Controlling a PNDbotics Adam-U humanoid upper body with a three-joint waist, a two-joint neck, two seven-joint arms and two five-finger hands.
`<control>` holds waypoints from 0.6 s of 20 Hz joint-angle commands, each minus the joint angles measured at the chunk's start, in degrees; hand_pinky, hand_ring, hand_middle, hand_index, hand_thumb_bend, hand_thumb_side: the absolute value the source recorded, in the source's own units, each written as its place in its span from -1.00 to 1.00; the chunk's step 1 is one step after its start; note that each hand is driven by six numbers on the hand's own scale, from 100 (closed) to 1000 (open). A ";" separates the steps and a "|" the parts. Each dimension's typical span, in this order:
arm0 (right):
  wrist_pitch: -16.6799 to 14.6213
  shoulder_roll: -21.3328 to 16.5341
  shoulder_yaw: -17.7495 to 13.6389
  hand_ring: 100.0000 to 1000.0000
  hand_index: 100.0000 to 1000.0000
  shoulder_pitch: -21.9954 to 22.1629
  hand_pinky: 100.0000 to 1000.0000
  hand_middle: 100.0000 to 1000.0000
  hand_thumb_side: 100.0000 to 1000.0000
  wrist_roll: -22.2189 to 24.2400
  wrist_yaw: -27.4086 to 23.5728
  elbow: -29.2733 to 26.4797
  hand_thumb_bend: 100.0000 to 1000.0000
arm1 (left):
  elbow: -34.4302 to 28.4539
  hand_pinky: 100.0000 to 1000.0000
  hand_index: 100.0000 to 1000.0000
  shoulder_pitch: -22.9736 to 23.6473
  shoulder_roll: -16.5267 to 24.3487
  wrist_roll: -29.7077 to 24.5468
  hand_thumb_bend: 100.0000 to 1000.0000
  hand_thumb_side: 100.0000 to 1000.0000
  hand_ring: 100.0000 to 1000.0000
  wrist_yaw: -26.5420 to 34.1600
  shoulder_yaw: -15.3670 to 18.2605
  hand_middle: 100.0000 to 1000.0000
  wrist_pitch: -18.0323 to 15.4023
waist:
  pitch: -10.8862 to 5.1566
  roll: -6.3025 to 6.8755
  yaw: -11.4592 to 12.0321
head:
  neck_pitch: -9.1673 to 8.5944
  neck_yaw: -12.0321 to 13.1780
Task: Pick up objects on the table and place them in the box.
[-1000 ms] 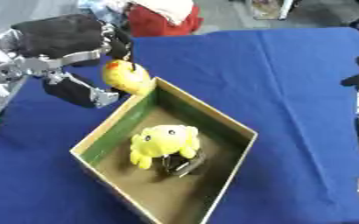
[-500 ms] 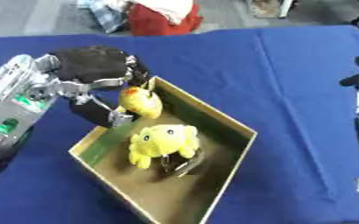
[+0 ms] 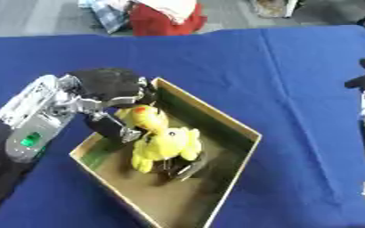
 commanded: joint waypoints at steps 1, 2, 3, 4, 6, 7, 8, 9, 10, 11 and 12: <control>0.02 -0.85 -0.15 0.80 0.62 -0.50 0.76 -0.04 0.96 0.11 0.27 -0.92 -1.00 | -0.27 -0.07 0.05 -0.73 -0.68 0.31 -1.00 -0.68 -0.01 -0.53 -0.28 -0.14 -0.57 | -0.79 -0.16 -0.03 | -0.59 -0.24; 0.05 -0.80 -0.16 0.80 0.62 -0.48 0.76 -0.04 0.97 0.12 0.29 -0.92 -1.00 | -0.60 -0.07 0.05 -0.81 -0.77 0.59 -1.00 -0.68 -0.01 -0.78 -0.40 -0.14 -0.81 | -0.77 -0.17 -0.03 | -0.60 -0.29; 0.06 -0.75 -0.14 0.80 0.62 -0.48 0.76 -0.04 0.97 0.14 0.31 -0.92 -1.00 | -0.96 -0.06 0.06 -0.92 -0.84 0.77 -1.00 -0.68 0.00 -1.07 -0.61 -0.14 -1.11 | -0.75 -0.18 -0.04 | -0.61 -0.31; 0.06 -0.72 -0.12 0.80 0.62 -0.49 0.76 -0.04 0.97 0.16 0.34 -0.92 -1.00 | -1.31 -0.05 0.06 -1.03 -0.85 0.84 -1.00 -0.68 0.00 -1.48 -0.84 -0.13 -1.42 | -0.72 -0.19 -0.05 | -0.62 -0.31; 0.06 -0.67 -0.09 0.80 0.62 -0.54 0.76 -0.05 0.97 0.20 0.37 -0.92 -1.00 | -1.84 0.06 0.18 -1.30 -0.63 -0.03 -1.00 -0.49 0.09 -4.09 -1.60 -0.06 -2.47 | -0.67 -0.19 -0.11 | -0.65 -0.26; 0.05 -0.65 -0.09 0.80 0.62 -0.56 0.76 -0.05 0.97 0.20 0.38 -0.92 -1.00 | -1.72 0.12 0.29 -1.22 -0.57 -0.84 -1.00 -0.11 0.14 -5.68 -1.94 0.01 -3.09 | -0.64 -0.20 -0.13 | -0.68 -0.24; 0.03 -0.63 -0.09 0.80 0.62 -0.56 0.76 -0.05 0.97 0.19 0.39 -0.92 -1.00 | -1.39 0.14 0.32 -1.08 -0.60 -1.66 -1.00 -0.02 0.15 -7.13 -2.16 0.03 -3.71 | -0.62 -0.22 -0.14 | -0.69 -0.24; 0.02 -0.61 -0.11 0.80 0.62 -0.55 0.76 -0.05 0.97 0.17 0.40 -0.92 -1.00 | -1.03 0.21 0.43 -0.95 -0.62 -2.34 -1.00 0.29 0.22 -8.49 -2.23 0.11 -4.28 | -0.60 -0.24 -0.12 | -0.70 -0.25; 0.02 -0.58 -0.13 0.80 0.62 -0.53 0.76 -0.05 0.97 0.14 0.40 -0.92 -1.00 | -0.75 0.23 0.45 -0.86 -0.63 -2.92 -1.00 0.35 0.24 -9.90 -2.23 0.12 -4.88 | -0.60 -0.26 -0.11 | -0.69 -0.27; 0.01 -0.56 -0.13 0.80 0.62 -0.51 0.76 -0.05 0.97 0.13 0.40 -0.92 -1.00 | -0.61 0.30 0.50 -0.84 -0.63 -3.27 -1.00 0.59 0.30 -11.26 -2.14 0.17 -5.46 | -0.61 -0.27 -0.08 | -0.68 -0.29; -0.01 -0.55 -0.12 0.80 0.62 -0.49 0.76 -0.05 0.97 0.14 0.41 -0.92 -1.00 | -0.76 0.36 0.50 -0.91 -0.50 -3.42 -1.00 0.62 0.31 -12.99 -1.97 0.17 -6.12 | -0.63 -0.29 -0.04 | -0.71 -0.32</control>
